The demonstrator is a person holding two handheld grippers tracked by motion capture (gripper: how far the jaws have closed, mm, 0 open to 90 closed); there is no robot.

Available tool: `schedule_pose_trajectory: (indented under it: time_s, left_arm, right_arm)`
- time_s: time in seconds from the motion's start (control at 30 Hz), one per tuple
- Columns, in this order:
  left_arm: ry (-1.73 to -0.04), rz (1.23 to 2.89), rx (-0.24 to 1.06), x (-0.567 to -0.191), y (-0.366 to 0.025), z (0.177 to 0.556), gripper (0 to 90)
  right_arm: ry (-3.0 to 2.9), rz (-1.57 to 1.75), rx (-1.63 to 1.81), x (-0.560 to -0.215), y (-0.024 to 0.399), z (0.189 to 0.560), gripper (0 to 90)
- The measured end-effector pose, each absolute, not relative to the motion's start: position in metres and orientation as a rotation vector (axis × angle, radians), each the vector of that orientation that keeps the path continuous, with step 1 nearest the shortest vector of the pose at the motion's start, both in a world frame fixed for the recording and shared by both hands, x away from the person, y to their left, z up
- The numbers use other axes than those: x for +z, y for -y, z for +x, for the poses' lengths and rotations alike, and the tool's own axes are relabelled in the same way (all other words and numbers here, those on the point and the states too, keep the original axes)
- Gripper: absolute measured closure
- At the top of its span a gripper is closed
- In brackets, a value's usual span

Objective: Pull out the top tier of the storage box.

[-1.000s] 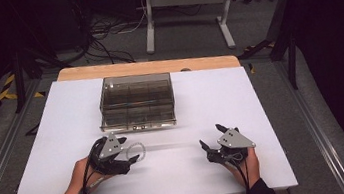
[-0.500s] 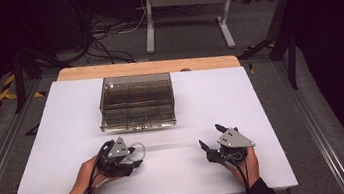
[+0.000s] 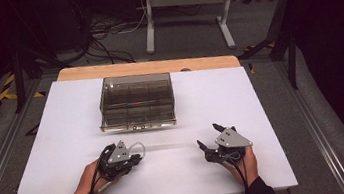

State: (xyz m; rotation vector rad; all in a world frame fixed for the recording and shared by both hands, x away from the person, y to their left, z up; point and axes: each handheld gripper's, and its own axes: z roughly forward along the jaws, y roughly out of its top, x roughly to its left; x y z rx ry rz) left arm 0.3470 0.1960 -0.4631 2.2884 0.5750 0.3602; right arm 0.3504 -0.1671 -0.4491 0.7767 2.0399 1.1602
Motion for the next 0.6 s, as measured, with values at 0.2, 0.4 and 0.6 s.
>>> schedule_pose_trajectory:
  time_s: [0.2,0.4,0.6]
  left_arm:
    - [-0.561,2.285,0.388,-0.4634,-0.1951,0.3447,85.0]
    - [-0.554,2.269,0.411,-0.4619,-0.1965,0.3440,85.6]
    - [-0.565,2.226,0.458,-0.4580,-0.2029,0.3375,85.7]
  right_arm:
    - [-2.050,0.744,1.154,-0.4497,0.1649,0.3488,24.2]
    - [-2.048,0.732,1.173,-0.4487,0.1654,0.3488,24.2]
    - [-2.041,0.706,1.192,-0.4446,0.1612,0.3512,24.1]
